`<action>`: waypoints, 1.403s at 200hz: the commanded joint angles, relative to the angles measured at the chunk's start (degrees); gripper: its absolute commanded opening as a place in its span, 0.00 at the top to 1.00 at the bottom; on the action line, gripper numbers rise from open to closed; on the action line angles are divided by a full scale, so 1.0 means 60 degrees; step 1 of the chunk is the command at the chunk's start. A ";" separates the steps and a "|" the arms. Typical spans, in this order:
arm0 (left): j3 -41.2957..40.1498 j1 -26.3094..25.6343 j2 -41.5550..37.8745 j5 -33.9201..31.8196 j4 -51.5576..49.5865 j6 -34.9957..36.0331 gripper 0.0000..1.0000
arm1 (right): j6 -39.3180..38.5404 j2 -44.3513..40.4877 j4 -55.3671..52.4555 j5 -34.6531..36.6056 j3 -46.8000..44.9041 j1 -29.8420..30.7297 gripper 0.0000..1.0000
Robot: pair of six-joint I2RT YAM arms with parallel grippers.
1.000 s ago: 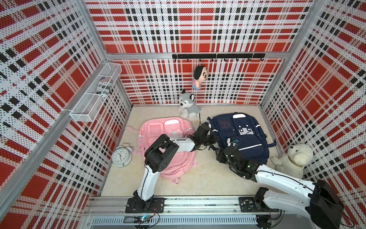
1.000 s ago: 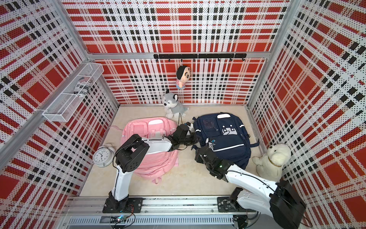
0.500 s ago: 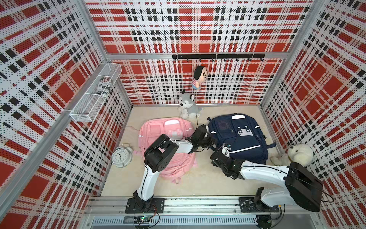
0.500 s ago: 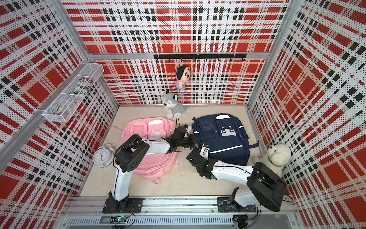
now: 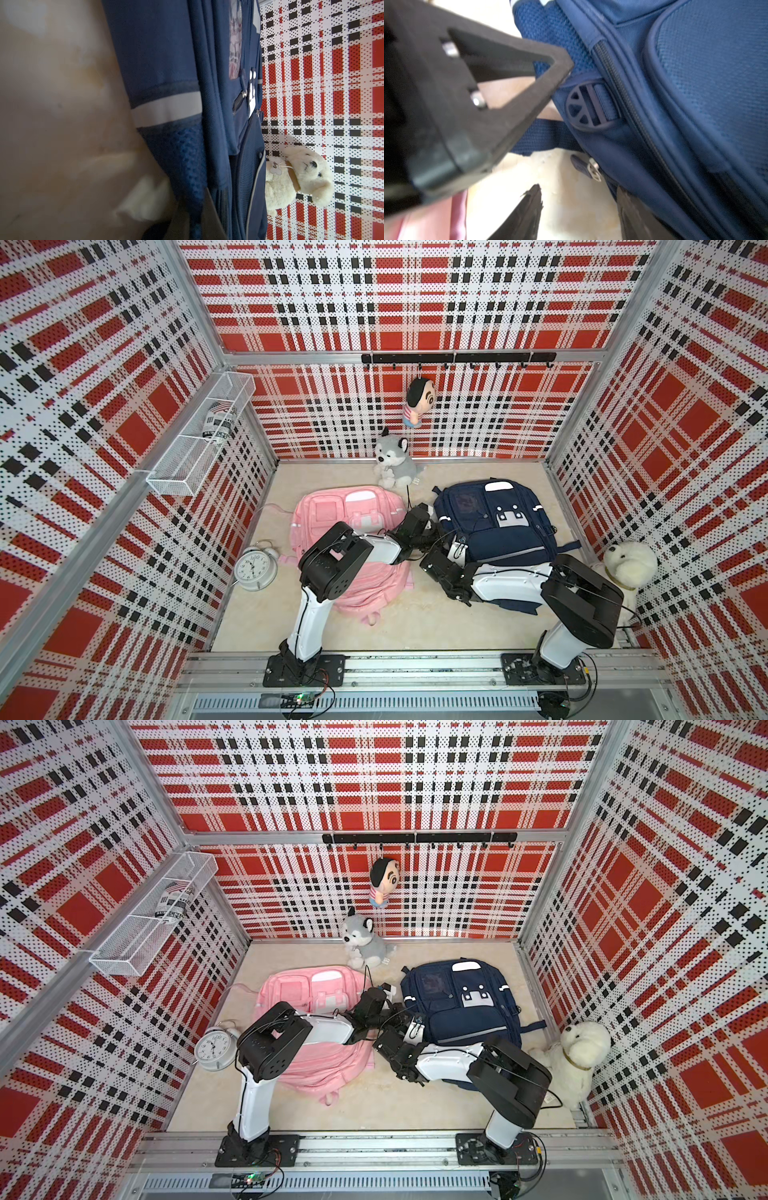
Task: Zip up the backpack
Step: Zip the zipper on the backpack.
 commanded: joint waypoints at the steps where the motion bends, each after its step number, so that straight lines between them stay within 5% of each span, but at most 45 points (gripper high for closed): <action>1: -0.0144 -0.0046 -0.0752 0.0642 0.0764 -0.0091 0.96 | 0.0112 0.0242 -0.0079 0.0744 0.0060 -0.0044 0.40; 59: -0.0613 0.0081 -0.0941 0.0723 0.1006 -0.0165 0.96 | -0.0546 0.0459 0.0290 0.0651 0.0273 -0.0351 0.73; 118: -0.0739 0.0464 -0.0925 0.0752 0.1061 -0.0106 0.97 | -0.2335 -0.0461 0.0842 -0.1385 -0.0509 -0.0787 1.00; 187: -0.0688 0.0730 -0.0861 0.0763 0.1058 -0.0079 0.97 | -0.3254 -0.0863 0.0769 -0.3093 -0.0893 -0.1027 1.00; 229: -0.0549 0.0680 -0.0864 0.0697 0.1051 -0.0162 0.97 | -0.2869 -0.1535 0.0685 -0.3119 -0.1404 -0.1027 1.00; 249: -0.0487 0.0579 -0.0868 0.0664 0.1052 -0.0234 0.97 | -0.2586 -0.1929 0.1013 -0.3291 -0.1540 -0.0987 0.64; 280: -0.0533 0.0468 -0.0994 0.0665 0.1067 -0.0268 0.98 | -0.1993 -0.2369 0.0932 -0.2928 -0.1259 -0.0586 0.53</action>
